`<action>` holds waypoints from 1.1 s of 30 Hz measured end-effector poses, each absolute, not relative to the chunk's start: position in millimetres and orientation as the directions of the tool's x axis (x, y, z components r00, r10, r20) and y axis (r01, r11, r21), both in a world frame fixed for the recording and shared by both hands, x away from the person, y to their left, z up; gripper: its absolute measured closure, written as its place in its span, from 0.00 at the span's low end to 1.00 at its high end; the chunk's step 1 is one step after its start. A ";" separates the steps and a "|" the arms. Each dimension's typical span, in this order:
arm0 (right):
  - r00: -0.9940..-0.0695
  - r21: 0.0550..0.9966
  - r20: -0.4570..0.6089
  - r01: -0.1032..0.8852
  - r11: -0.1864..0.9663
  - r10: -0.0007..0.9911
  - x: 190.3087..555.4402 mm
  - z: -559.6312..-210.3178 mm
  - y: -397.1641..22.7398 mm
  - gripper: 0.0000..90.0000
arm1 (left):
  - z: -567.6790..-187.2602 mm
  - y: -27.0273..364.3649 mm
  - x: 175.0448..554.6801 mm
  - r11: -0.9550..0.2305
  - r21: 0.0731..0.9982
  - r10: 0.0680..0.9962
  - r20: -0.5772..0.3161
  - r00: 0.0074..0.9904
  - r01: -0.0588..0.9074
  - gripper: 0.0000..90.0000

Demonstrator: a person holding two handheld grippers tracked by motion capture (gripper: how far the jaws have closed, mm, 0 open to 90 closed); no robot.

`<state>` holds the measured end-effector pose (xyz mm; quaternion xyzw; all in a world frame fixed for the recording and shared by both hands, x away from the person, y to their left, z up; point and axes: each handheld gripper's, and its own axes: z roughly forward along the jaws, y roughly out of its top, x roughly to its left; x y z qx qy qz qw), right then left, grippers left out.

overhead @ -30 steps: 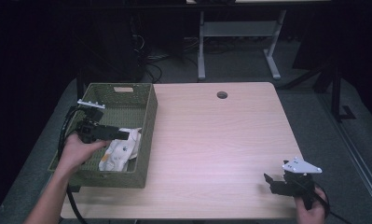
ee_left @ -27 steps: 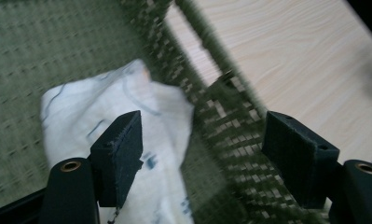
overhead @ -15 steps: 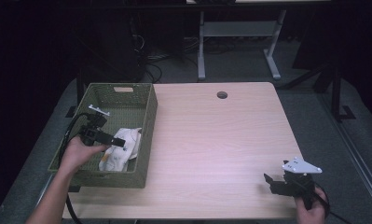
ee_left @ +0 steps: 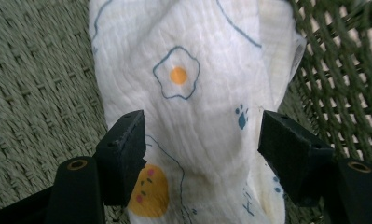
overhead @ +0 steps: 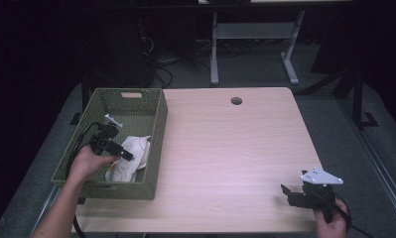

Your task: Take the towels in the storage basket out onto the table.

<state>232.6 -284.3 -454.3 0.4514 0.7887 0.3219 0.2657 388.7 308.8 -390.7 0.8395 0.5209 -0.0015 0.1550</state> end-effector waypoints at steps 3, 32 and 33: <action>-0.453 0.748 -0.131 0.539 0.388 0.882 232.4 -454.2 -284.0 0.15 | -396.1 306.4 389.9 -0.420 0.232 0.874 -0.158 0.460 0.877 0.35; -0.447 0.749 -0.136 0.537 0.387 0.884 232.2 -454.7 -281.8 0.15 | -420.4 303.6 391.0 -0.461 0.098 0.866 -0.169 0.471 0.882 0.76; -0.446 0.749 -0.132 0.541 0.384 0.885 232.4 -454.9 -282.1 0.15 | -420.0 304.7 391.4 -0.462 0.098 0.865 -0.168 0.472 0.881 0.76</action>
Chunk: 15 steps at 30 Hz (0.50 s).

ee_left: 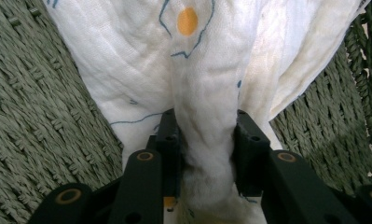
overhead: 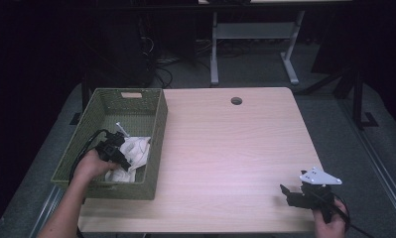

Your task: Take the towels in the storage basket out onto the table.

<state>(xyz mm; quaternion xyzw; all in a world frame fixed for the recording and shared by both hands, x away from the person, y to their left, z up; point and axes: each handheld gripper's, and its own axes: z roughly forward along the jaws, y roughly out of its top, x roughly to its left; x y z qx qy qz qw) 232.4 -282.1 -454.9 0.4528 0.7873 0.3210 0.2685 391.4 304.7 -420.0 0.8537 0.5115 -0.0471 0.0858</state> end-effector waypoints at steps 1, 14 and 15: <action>-0.444 0.748 -0.130 0.543 0.381 0.887 232.6 -455.1 -282.7 0.15 | -420.0 305.0 391.5 -0.458 0.100 0.867 -0.170 0.469 0.883 0.78; -0.443 0.748 -0.132 0.542 0.383 0.887 233.8 -456.5 -284.6 0.15 | -415.5 311.3 390.2 -0.427 0.136 0.875 -0.188 0.447 0.894 0.83; -0.444 0.748 -0.133 0.542 0.384 0.886 233.9 -456.6 -284.8 0.15 | -414.6 311.7 390.0 -0.426 0.139 0.875 -0.189 0.446 0.894 0.83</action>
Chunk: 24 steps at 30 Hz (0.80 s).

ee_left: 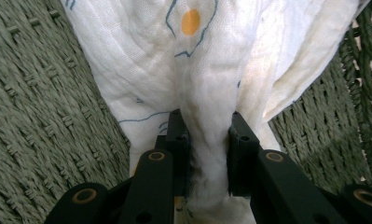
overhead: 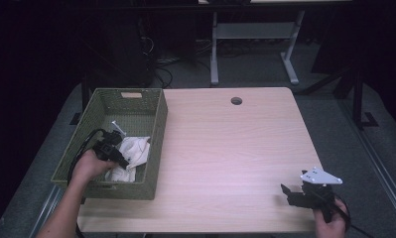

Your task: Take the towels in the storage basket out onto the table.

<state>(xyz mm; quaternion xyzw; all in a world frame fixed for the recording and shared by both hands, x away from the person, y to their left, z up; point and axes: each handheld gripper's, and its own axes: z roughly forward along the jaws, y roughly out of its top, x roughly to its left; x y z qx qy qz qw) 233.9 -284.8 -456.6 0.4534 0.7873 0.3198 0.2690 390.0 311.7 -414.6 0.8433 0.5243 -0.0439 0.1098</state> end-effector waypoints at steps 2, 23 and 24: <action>-0.444 0.747 -0.133 0.543 0.383 0.886 234.0 -457.1 -284.9 0.15 | -411.4 313.1 389.4 -0.417 0.153 0.875 -0.198 0.441 0.896 0.83; -0.418 0.748 -0.131 0.553 0.366 0.899 233.1 -456.4 -285.9 0.15 | -371.1 332.1 377.0 -0.331 0.341 0.858 -0.280 0.431 0.880 0.84; -0.417 0.749 -0.130 0.553 0.365 0.899 233.1 -456.4 -285.9 0.15 | -369.5 333.2 376.3 -0.316 0.354 0.858 -0.289 0.425 0.880 0.83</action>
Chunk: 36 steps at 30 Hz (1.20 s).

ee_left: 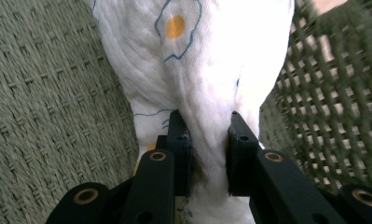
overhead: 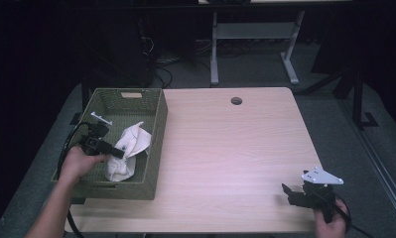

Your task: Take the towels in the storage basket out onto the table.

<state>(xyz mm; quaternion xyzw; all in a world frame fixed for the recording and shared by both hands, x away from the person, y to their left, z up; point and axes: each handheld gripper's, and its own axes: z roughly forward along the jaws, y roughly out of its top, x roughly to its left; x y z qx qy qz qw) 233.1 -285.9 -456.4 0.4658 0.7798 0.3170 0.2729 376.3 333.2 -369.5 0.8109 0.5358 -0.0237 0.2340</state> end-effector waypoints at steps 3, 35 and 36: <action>-0.418 0.748 -0.128 0.555 0.364 0.899 233.6 -457.0 -285.3 0.15 | -366.0 336.3 374.3 -0.302 0.373 0.855 -0.302 0.423 0.877 0.83; -0.404 0.758 -0.123 0.551 0.348 0.907 234.0 -453.9 -284.8 0.15 | -327.7 362.7 363.0 -0.186 0.490 0.825 -0.393 0.406 0.852 0.83; -0.403 0.758 -0.124 0.551 0.349 0.907 234.1 -454.1 -284.7 0.15 | -326.5 363.2 363.2 -0.188 0.492 0.826 -0.389 0.408 0.850 0.83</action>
